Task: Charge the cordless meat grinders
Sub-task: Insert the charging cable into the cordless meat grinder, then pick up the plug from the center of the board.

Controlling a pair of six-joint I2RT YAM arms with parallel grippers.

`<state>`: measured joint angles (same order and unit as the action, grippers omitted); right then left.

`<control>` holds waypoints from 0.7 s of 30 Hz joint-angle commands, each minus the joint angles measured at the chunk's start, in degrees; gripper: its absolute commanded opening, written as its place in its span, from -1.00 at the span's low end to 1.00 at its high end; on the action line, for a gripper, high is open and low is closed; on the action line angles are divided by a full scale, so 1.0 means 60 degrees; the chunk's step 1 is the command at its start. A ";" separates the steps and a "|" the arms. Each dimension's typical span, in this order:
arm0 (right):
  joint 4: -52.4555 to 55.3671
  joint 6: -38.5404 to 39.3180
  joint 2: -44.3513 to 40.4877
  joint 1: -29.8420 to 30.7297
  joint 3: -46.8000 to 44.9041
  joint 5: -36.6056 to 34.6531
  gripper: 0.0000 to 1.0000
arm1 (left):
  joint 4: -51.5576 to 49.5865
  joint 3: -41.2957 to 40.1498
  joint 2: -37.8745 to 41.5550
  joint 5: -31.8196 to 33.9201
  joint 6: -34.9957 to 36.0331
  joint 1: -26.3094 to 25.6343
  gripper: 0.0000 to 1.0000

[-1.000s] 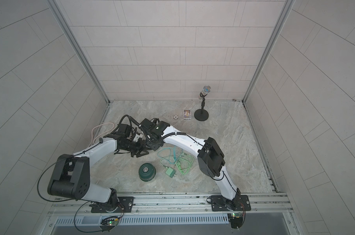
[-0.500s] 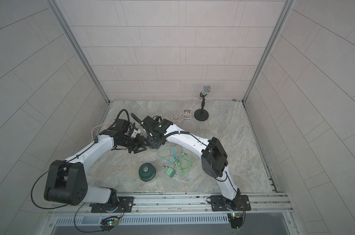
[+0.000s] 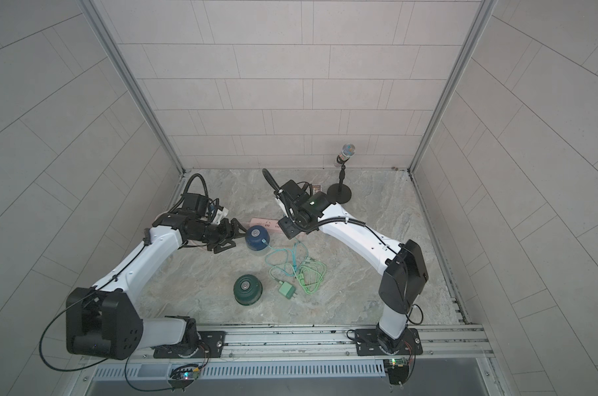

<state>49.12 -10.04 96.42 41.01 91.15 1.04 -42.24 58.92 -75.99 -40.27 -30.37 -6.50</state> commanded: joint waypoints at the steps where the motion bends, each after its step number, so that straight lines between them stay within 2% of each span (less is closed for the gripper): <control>1: -0.0339 -0.0396 -0.0818 -0.0369 -0.0930 0.0128 0.37 | -0.0068 0.0226 0.0206 0.0172 0.0235 0.0051 0.60; 6: -0.0675 -0.0773 -0.1706 -0.0945 -0.2372 0.0275 0.37 | 0.0124 0.0104 0.0286 0.0098 0.0234 0.0044 0.60; 11: -0.0821 -0.1305 -0.2172 -0.1454 -0.3310 0.0915 0.37 | 0.0126 0.0113 0.0227 0.0062 0.0241 0.0038 0.60; 17: -0.0886 -0.1651 -0.2387 -0.1533 -0.4206 0.1896 0.33 | 0.0090 0.0156 0.0228 0.0032 0.0242 0.0001 0.58; 21: -0.1394 -0.1998 -0.3008 -0.1507 -0.5200 0.2508 0.30 | -0.0060 0.0148 0.0315 0.0069 0.0273 -0.0069 0.58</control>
<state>42.44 -19.25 81.93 31.75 62.65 12.38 -41.89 59.00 -75.42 -40.01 -30.09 -6.57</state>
